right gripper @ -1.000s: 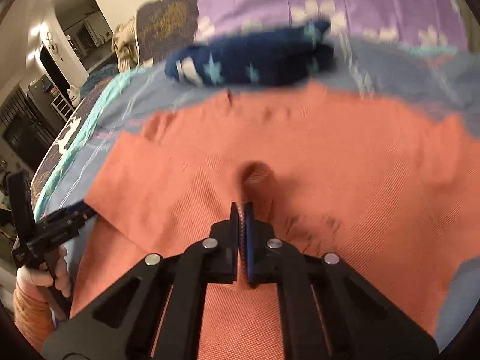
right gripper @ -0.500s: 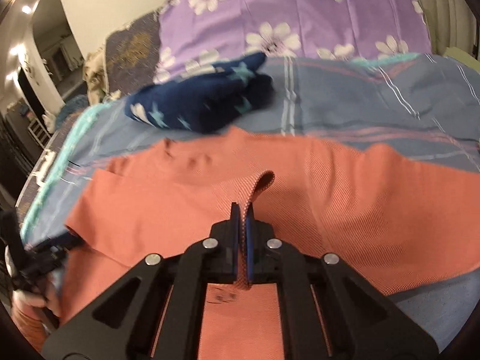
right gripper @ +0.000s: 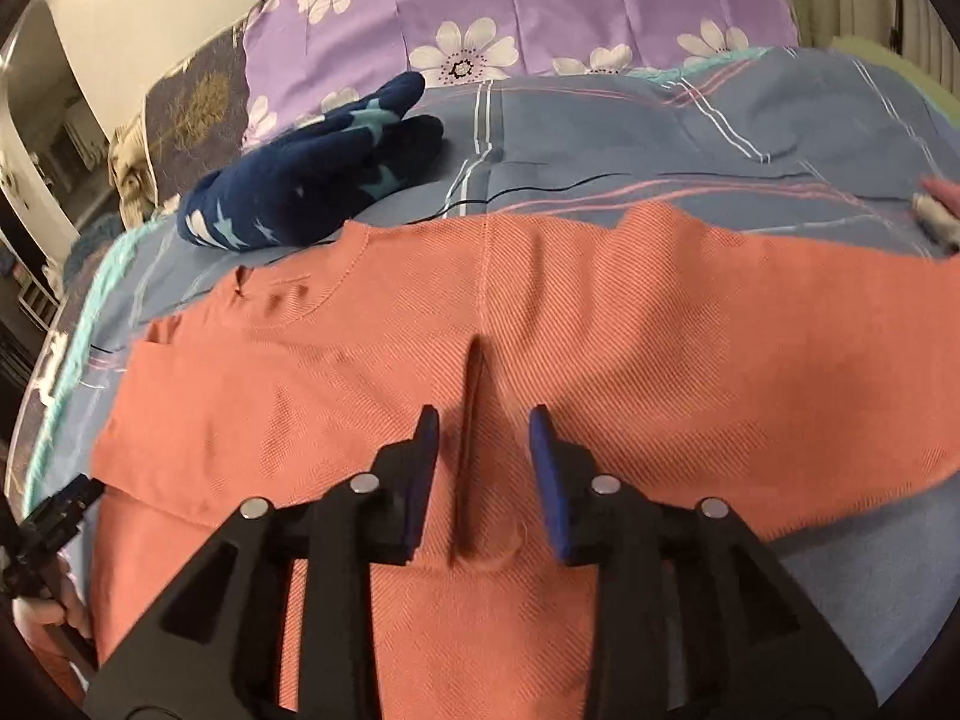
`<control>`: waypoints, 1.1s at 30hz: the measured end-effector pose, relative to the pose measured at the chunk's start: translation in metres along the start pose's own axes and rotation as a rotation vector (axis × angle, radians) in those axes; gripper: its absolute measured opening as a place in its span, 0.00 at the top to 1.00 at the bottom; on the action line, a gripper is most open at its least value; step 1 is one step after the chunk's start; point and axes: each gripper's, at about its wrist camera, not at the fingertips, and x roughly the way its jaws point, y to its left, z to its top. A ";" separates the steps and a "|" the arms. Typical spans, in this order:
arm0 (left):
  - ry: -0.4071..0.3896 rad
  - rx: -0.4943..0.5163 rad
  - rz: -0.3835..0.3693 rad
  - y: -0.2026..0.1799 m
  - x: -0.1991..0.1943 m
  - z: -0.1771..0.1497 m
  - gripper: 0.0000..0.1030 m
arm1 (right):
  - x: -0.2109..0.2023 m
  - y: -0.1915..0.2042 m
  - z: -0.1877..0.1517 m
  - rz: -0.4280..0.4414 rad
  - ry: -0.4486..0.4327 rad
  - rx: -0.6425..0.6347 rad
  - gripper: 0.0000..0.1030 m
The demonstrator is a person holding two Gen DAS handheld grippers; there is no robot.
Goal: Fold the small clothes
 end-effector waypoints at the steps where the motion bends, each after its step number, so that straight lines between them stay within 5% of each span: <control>1: -0.019 -0.008 -0.012 0.002 -0.007 0.000 0.49 | -0.004 0.003 0.000 0.005 -0.010 -0.018 0.68; 4: -0.080 -0.061 -0.158 0.005 -0.032 0.011 0.71 | -0.010 0.014 0.003 0.035 -0.028 -0.071 0.68; 9: -0.090 0.022 -0.217 -0.031 -0.024 0.036 0.73 | -0.003 0.025 0.007 0.080 -0.018 -0.044 0.68; 11: -0.036 0.057 -0.180 -0.041 -0.003 0.036 0.72 | 0.004 0.029 0.000 0.085 0.005 -0.055 0.68; 13: 0.018 0.125 -0.028 -0.046 0.030 0.027 0.67 | 0.015 0.030 -0.010 0.052 0.043 -0.085 0.68; 16: 0.019 0.067 -0.071 -0.031 0.036 0.028 0.65 | 0.019 0.029 -0.020 0.043 0.028 -0.142 0.68; 20: 0.004 0.110 0.083 -0.025 0.033 0.032 0.67 | 0.010 0.037 -0.022 -0.009 0.013 -0.166 0.67; 24: -0.026 -0.046 -0.142 -0.006 0.018 0.045 0.67 | -0.009 0.036 -0.022 0.041 -0.058 -0.137 0.65; 27: -0.077 -0.047 -0.220 -0.019 0.012 0.061 0.67 | -0.010 0.034 -0.017 0.111 -0.058 -0.116 0.65; 30: -0.053 -0.032 -0.302 -0.041 0.028 0.074 0.67 | 0.006 0.033 -0.021 0.070 -0.007 -0.122 0.65; 33: 0.074 0.039 -0.221 -0.064 0.075 0.067 0.67 | 0.018 0.028 -0.025 0.073 0.016 -0.102 0.65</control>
